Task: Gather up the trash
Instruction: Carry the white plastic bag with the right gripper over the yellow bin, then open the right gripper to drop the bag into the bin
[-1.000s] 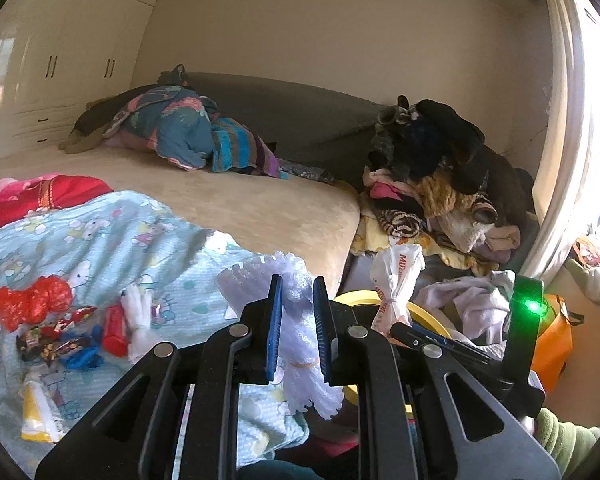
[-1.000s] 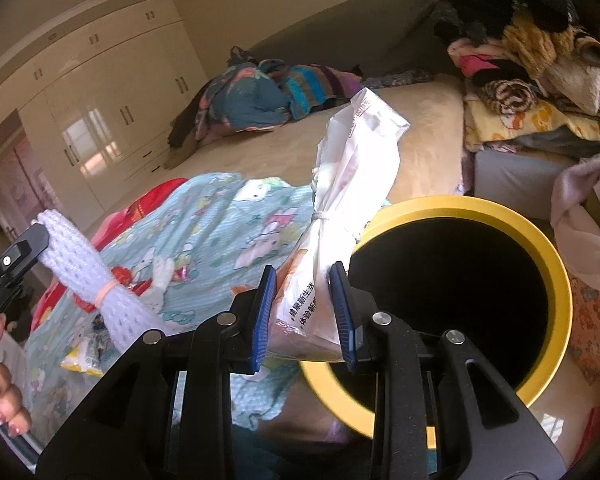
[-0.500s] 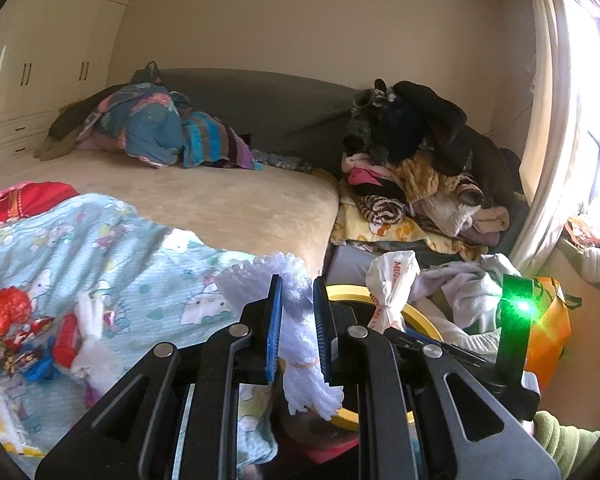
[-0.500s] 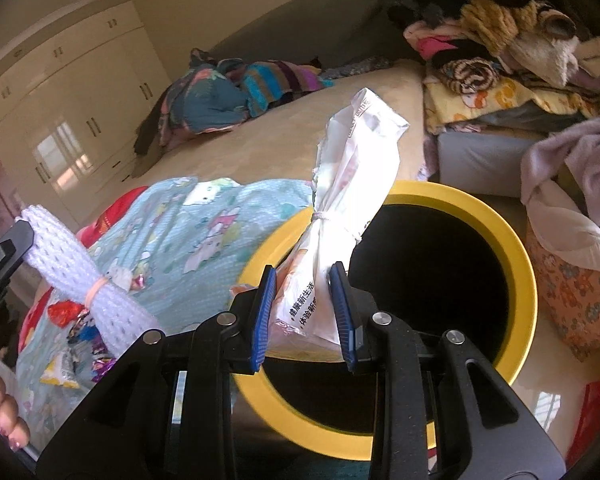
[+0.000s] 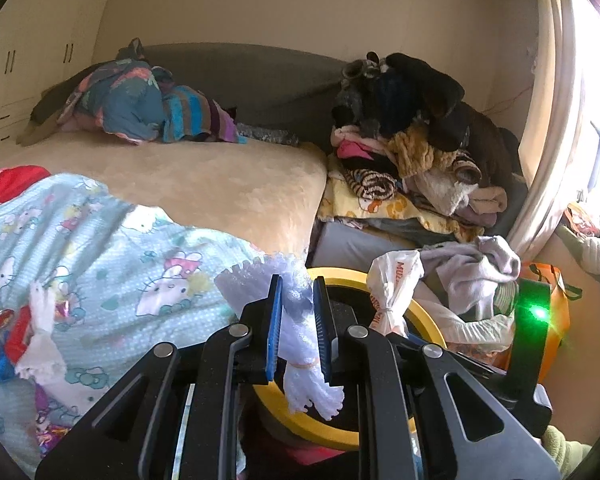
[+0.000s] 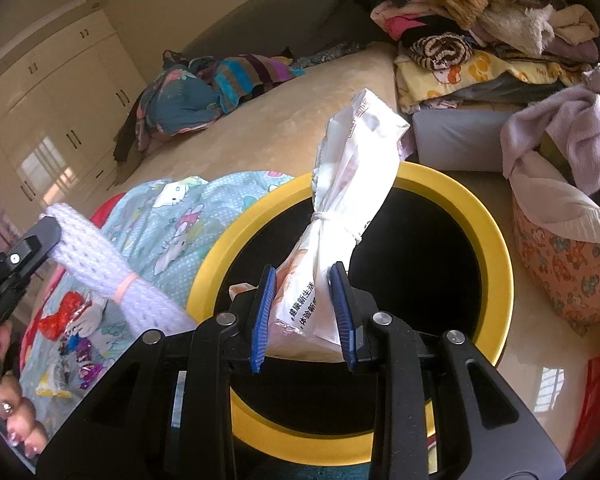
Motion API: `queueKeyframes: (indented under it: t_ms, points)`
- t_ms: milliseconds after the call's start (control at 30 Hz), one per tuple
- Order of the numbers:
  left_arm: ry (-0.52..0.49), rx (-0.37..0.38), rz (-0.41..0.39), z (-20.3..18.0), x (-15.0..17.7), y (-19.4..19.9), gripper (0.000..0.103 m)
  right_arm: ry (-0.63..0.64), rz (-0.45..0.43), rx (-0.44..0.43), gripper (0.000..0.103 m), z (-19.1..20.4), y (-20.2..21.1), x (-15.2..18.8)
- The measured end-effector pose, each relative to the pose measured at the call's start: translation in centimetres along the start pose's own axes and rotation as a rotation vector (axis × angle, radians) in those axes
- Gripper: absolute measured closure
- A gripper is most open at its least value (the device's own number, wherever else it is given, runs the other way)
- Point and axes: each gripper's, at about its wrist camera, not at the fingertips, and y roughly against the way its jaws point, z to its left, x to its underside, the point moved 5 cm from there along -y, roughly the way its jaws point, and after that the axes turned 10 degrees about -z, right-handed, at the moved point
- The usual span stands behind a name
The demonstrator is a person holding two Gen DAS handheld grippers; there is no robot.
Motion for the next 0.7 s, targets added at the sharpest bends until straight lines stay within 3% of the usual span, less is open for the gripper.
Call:
queueKeyframes:
  t_ms: [167, 200, 267, 400, 467, 567, 700]
  points:
    - [0.015, 0.009, 0.018, -0.3, 0.6, -1.6, 0.083, -0.042, 0.006, 0.013, 0.074, -0.9, -0.1, -0.1]
    - [0.027, 0.017, 0.020, -0.2, 0.9, -1.9, 0.077, -0.053, 0.009, 0.026, 0.071, -1.3, -0.2, -0.1]
    - [0.053, 0.030, 0.031, -0.1, 1.4, -2.2, 0.043, -0.065, 0.011, 0.044, 0.065, -1.8, -0.3, 0.0]
    - [0.075, 0.020, 0.044, 0.6, 2.3, -1.9, 0.031, -0.077, 0.001, 0.085, 0.055, -2.4, -0.4, -0.1]
    - [0.080, 0.007, 0.043, 1.1, 2.6, -1.3, 0.014, -0.070, -0.008, 0.096, 0.055, -2.3, -0.2, 0.0]
    - [0.087, -0.024, 0.030, 2.2, 2.7, 0.0, 0.008, -0.050, -0.025, 0.102, 0.047, -1.9, 0.1, -0.1]
    - [0.084, -0.061, 0.016, 3.5, 2.8, 1.4, 0.007, -0.009, -0.043, 0.098, 0.044, -0.8, 0.4, -0.1]
